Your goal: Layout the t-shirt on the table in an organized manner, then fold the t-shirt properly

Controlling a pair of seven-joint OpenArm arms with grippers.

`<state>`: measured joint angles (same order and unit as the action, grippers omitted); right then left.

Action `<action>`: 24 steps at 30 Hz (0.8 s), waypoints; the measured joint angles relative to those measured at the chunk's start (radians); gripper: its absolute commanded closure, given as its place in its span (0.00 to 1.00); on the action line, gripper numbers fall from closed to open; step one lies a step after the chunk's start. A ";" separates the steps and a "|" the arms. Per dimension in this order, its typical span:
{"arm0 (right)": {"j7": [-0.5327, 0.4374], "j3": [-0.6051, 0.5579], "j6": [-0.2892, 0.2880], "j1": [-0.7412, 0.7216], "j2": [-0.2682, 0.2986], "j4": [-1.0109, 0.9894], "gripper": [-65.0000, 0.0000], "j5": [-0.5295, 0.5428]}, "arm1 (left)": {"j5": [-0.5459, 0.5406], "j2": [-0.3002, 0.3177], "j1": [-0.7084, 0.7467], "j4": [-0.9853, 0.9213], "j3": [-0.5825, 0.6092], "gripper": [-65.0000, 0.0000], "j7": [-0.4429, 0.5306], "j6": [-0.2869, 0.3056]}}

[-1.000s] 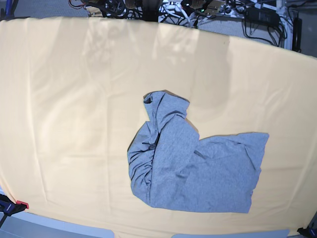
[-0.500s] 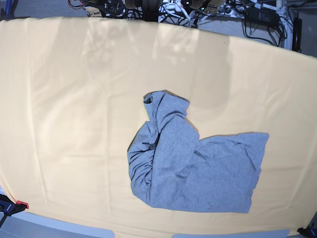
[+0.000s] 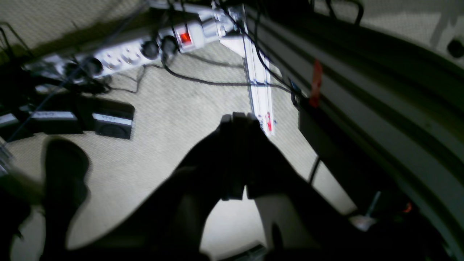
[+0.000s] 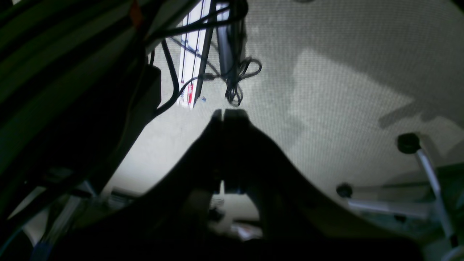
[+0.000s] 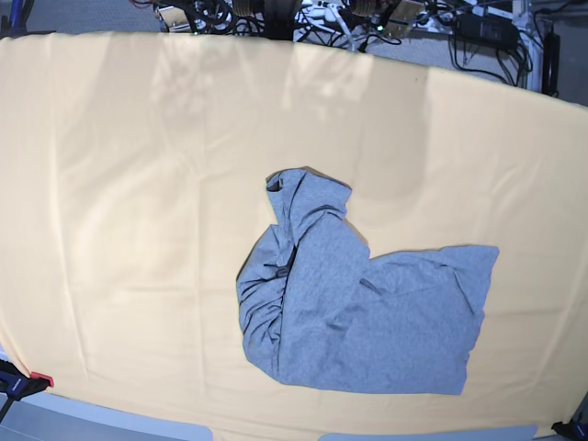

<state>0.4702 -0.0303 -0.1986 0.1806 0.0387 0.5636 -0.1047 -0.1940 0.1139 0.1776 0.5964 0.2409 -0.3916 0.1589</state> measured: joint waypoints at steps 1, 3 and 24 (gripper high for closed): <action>-0.011 0.000 -0.012 0.032 0.006 0.038 1.00 0.000 | 0.000 0.013 0.029 0.040 0.000 1.00 0.000 0.000; -0.012 0.000 -0.057 0.100 0.025 0.114 1.00 -0.003 | 0.000 0.041 0.093 0.117 0.000 1.00 0.002 0.000; 0.292 0.019 -0.113 0.856 0.262 1.338 1.00 0.296 | -0.156 0.405 0.721 1.191 -0.087 1.00 -0.278 0.038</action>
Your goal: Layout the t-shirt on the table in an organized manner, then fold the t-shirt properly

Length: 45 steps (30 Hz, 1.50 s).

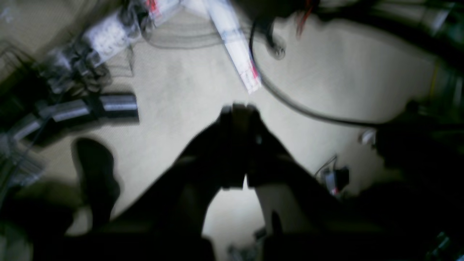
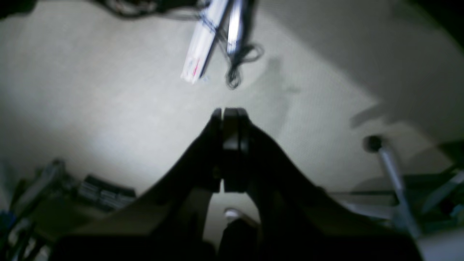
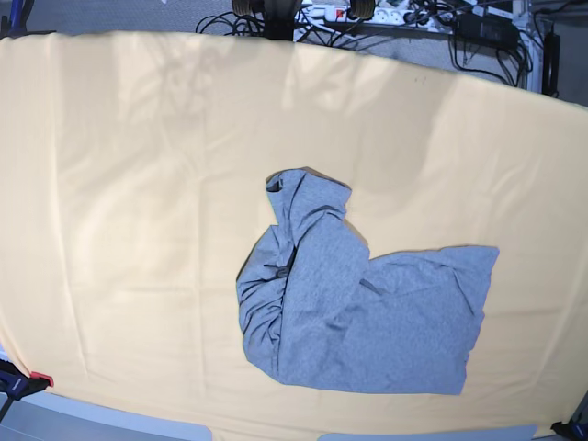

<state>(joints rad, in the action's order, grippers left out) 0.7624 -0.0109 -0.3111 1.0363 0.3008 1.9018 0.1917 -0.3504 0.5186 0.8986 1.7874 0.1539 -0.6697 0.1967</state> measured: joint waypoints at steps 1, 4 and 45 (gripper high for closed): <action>-0.003 0.013 0.009 0.038 0.003 0.063 1.00 0.001 | 0.001 0.006 0.031 0.057 -0.033 1.00 -0.009 0.000; 0.002 0.069 0.004 0.153 -0.005 0.229 1.00 0.008 | -0.001 0.012 0.130 0.207 -0.141 1.00 -0.013 0.021; -0.032 0.485 -0.333 -0.359 -0.007 0.441 1.00 0.620 | -0.146 0.007 -0.225 0.447 -0.496 1.00 -0.021 0.122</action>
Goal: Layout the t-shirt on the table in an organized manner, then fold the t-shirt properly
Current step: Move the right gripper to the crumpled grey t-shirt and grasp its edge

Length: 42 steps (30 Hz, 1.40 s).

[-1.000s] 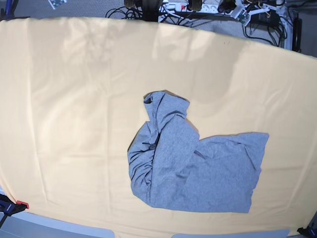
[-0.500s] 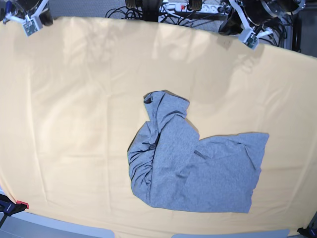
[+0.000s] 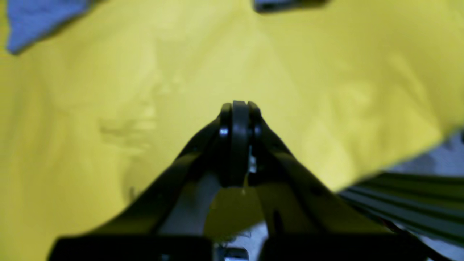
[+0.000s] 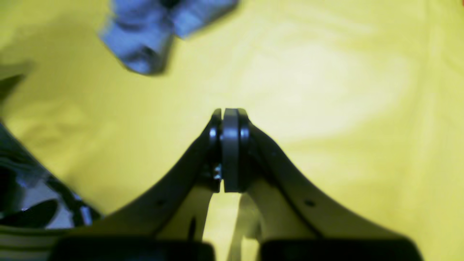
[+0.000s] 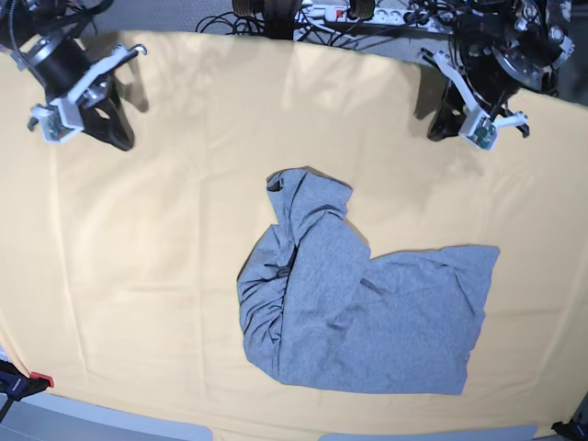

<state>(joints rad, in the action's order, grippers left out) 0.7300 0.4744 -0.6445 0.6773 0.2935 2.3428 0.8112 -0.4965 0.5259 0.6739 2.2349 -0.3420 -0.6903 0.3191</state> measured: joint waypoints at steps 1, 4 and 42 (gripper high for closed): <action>0.000 -0.040 -0.004 -0.018 0.000 0.000 1.00 -0.006 | 0.000 -0.001 -0.016 -0.011 0.000 1.00 0.018 0.000; -0.027 -0.171 -0.007 -0.081 -0.003 0.000 1.00 -0.105 | 0.000 -0.001 -0.076 -0.060 0.000 1.00 0.053 -0.003; -0.002 -0.590 -0.031 -0.644 -0.178 -0.761 0.44 -0.227 | 0.019 -0.005 -0.228 -0.352 0.001 1.00 0.042 -0.004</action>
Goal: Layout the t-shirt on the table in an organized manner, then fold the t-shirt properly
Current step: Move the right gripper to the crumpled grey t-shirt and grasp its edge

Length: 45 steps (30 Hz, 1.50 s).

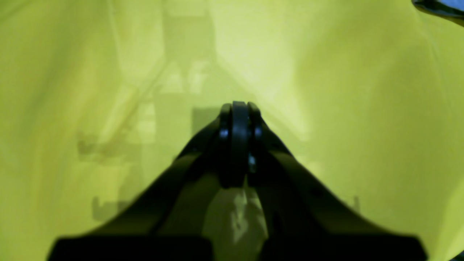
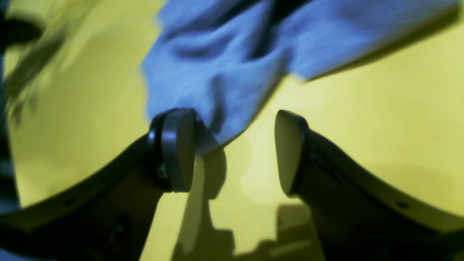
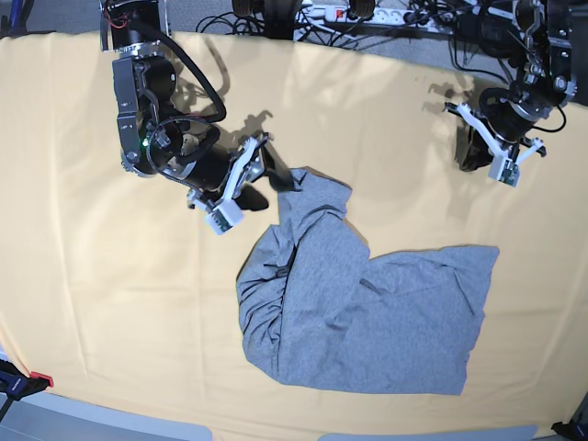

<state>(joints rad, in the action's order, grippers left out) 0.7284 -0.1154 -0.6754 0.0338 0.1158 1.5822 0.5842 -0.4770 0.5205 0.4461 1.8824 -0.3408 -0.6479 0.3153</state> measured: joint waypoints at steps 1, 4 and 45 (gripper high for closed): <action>-0.002 0.000 -0.017 0.002 0.000 0.000 0.44 0.000 | 0.000 0.000 0.000 0.000 0.000 1.00 0.000 0.000; 0.020 0.002 -0.016 0.002 0.000 0.023 0.44 -0.001 | 0.000 0.000 0.000 0.000 0.000 1.00 0.000 0.000; 0.045 -0.099 0.134 0.005 -0.039 0.175 1.00 -0.286 | 0.006 0.000 0.000 0.000 0.000 1.00 0.000 0.000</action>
<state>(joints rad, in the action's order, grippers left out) 0.7738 -0.2146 -0.5419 0.0387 0.0772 1.7573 0.2981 -0.4713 0.5205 0.4458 1.8824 -0.3408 -0.6479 0.3153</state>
